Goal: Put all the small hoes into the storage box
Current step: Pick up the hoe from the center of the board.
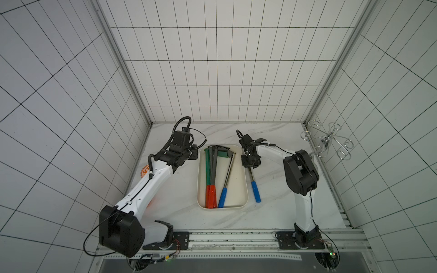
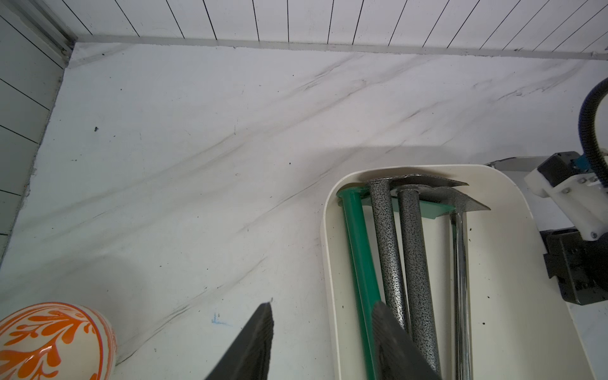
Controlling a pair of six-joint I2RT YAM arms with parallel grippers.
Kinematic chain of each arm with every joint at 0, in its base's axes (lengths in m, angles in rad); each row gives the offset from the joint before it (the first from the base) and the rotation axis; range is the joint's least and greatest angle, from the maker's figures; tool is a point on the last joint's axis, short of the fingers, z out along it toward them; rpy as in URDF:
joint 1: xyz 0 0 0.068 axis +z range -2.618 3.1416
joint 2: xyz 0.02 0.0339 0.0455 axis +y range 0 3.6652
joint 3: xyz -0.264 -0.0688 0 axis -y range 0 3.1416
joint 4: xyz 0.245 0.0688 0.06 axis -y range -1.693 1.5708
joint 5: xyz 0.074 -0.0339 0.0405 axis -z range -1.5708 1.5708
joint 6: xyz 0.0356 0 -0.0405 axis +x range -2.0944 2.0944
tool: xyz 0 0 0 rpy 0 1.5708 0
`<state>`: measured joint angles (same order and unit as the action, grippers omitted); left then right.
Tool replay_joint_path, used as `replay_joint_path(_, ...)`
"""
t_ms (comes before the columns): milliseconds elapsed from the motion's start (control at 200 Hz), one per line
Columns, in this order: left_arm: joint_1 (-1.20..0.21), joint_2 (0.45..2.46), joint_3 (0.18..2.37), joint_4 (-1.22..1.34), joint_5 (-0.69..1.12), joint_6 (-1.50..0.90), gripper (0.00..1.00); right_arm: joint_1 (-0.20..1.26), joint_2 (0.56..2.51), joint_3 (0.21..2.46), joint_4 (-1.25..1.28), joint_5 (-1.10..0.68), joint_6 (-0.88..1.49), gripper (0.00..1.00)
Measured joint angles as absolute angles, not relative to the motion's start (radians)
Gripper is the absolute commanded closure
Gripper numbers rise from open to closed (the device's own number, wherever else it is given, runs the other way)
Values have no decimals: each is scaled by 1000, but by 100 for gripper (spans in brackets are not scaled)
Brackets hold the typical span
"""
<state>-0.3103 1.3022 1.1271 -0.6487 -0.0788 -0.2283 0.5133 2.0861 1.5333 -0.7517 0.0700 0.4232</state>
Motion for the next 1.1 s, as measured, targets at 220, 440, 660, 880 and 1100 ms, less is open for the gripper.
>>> replay_joint_path(220,-310,1295,1127,-649,-78,-228,49,513,2084,1534,-752,76,416,100)
replay_joint_path(440,-310,1272,1127,-648,-52,-227,44,503,1995,1534,-768,68,410,100)
replay_joint_path(660,-310,1251,1097,-601,75,-232,44,444,1744,1534,-760,-15,417,100)
replay_joint_path(880,-345,1222,981,-412,344,-303,40,379,1601,1521,-607,-241,476,100)
replay_joint_path(1100,-443,1218,858,-121,567,-469,36,375,1586,1413,-343,-455,600,100)
